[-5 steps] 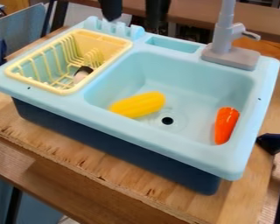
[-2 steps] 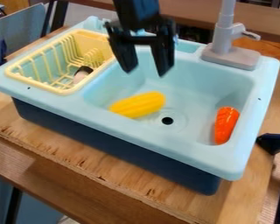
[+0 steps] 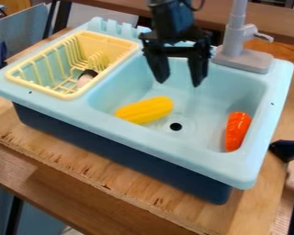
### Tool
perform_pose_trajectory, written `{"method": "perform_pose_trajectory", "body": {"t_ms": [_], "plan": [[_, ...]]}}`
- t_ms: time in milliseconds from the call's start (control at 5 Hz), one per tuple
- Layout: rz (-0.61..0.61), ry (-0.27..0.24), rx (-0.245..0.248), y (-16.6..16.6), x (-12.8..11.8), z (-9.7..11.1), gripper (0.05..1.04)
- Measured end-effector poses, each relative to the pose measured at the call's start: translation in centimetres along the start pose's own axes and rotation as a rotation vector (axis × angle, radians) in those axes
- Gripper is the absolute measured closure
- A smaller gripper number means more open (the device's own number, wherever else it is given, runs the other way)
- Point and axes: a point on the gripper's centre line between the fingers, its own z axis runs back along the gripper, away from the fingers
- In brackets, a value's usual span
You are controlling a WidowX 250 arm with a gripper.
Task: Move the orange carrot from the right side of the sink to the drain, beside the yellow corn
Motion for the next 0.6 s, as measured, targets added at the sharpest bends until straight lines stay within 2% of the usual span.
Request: {"method": "perform_pose_trajectory", "body": {"t_ms": [200,600], "plan": [[-0.01,0.013,-0.004,-1.1,1.2,-1.2,0.083],[-0.042,0.031,-0.001,-3.0,1.4,-2.8,0.083]]}}
